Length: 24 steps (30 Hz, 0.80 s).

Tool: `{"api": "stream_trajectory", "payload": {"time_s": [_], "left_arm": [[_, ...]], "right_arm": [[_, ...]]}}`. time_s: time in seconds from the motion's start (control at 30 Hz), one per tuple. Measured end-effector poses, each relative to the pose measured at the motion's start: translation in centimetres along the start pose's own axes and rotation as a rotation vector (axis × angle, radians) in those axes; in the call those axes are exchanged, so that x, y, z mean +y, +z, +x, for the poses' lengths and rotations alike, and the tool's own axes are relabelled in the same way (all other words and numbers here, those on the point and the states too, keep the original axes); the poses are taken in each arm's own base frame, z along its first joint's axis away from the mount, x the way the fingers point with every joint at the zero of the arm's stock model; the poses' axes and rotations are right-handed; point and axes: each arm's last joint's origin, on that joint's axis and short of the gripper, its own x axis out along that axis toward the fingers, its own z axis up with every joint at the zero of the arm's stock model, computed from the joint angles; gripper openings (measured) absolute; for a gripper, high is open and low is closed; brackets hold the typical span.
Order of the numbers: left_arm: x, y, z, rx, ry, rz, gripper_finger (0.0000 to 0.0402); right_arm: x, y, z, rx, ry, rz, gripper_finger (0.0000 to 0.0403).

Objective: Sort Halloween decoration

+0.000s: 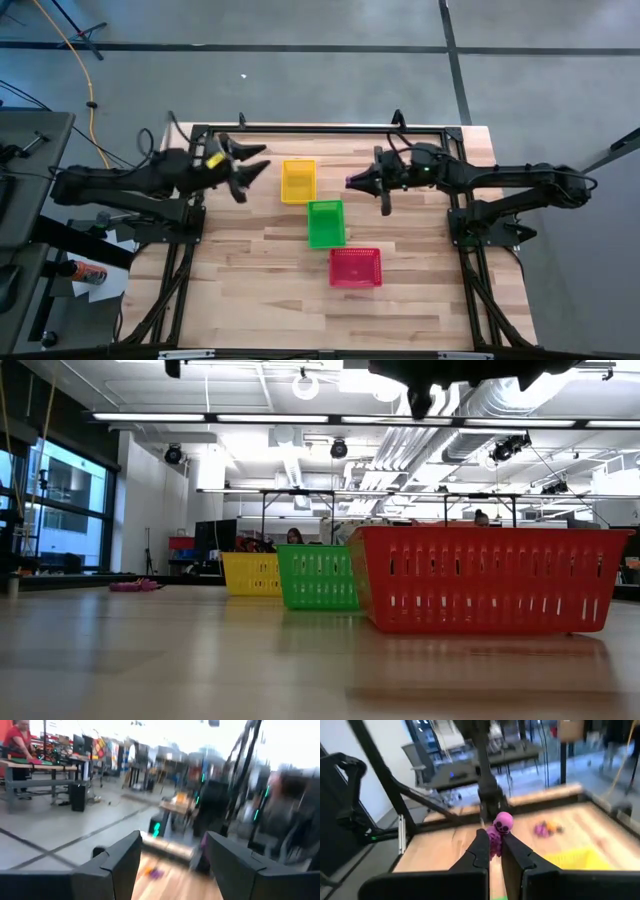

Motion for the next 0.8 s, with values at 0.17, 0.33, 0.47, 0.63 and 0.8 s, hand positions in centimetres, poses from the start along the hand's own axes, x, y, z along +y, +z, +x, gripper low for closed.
{"api": "stream_trajectory", "payload": {"time_s": [0.17,0.33,0.47,0.63,0.8], "left_arm": [[0.3,1.8,-1.4,-0.121,-0.010,-0.097,0.0213],[0.5,2.5,-2.1,-0.154,0.001,-0.070,0.0213],[0.6,2.4,-2.2,-0.153,0.015,-0.066,0.0213],[0.6,2.3,-2.1,-0.138,0.019,-0.060,0.0213],[0.6,2.3,-2.1,-0.138,0.019,-0.059,0.0213]], "right_arm": [[-1.9,-1.5,3.6,0.109,-0.047,0.057,0.0007],[-4.3,-1.2,9.0,0.202,-0.074,0.054,0.0007],[-7.0,-2.2,13.2,0.346,-0.139,0.096,0.0007],[-10.0,-4.3,17.3,0.491,-0.217,0.178,0.0012],[-12.0,-5.7,20.2,0.565,-0.312,0.299,0.0020]]}}
